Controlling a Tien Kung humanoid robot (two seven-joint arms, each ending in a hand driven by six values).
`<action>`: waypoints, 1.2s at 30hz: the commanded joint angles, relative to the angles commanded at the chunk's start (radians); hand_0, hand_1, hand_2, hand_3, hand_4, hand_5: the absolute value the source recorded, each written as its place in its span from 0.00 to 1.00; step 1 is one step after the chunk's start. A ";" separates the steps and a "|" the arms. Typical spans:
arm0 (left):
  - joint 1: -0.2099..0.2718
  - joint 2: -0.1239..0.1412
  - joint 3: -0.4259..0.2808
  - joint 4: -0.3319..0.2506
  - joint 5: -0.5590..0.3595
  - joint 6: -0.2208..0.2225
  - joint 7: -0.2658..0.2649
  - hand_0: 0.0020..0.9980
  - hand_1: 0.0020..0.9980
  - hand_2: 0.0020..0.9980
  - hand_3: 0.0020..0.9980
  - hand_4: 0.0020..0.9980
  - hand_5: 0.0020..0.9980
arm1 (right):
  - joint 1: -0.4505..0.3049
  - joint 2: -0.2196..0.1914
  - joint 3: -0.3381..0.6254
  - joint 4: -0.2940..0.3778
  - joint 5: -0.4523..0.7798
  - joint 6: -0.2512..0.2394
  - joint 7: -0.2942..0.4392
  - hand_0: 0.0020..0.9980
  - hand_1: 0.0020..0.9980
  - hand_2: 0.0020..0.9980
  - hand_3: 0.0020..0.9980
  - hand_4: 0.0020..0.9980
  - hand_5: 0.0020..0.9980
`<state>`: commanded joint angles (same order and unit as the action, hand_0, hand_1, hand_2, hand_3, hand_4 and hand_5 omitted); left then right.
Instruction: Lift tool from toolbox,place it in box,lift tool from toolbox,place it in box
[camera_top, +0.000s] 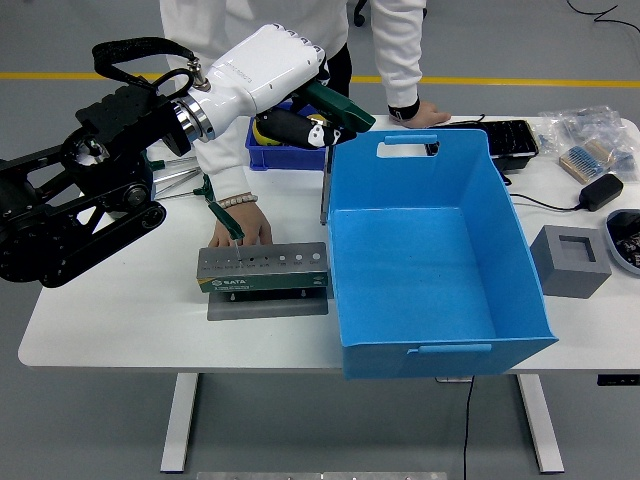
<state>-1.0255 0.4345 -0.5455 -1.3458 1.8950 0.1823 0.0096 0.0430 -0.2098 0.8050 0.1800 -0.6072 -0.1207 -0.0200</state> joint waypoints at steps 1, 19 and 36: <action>-0.001 0.001 -0.007 -0.005 -0.003 -0.002 0.001 0.23 0.00 0.02 0.00 0.72 0.58 | 0.000 0.001 0.001 0.000 -0.001 0.000 0.000 0.79 0.74 0.75 0.73 0.98 0.84; 0.022 -0.083 -0.109 -0.136 -0.079 0.009 0.022 0.23 0.00 0.02 0.00 0.72 0.57 | -0.005 0.003 0.013 0.000 -0.016 0.003 -0.004 0.78 0.74 0.75 0.73 0.98 0.84; 0.049 -0.184 0.193 -0.034 -0.232 -0.042 0.050 0.25 0.03 0.09 0.06 0.77 0.60 | -0.007 0.000 0.027 0.000 -0.046 0.006 -0.010 0.78 0.73 0.75 0.73 0.98 0.84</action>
<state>-0.9765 0.2508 -0.3523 -1.3803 1.6628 0.1399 0.0594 0.0362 -0.2100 0.8320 0.1800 -0.6529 -0.1145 -0.0300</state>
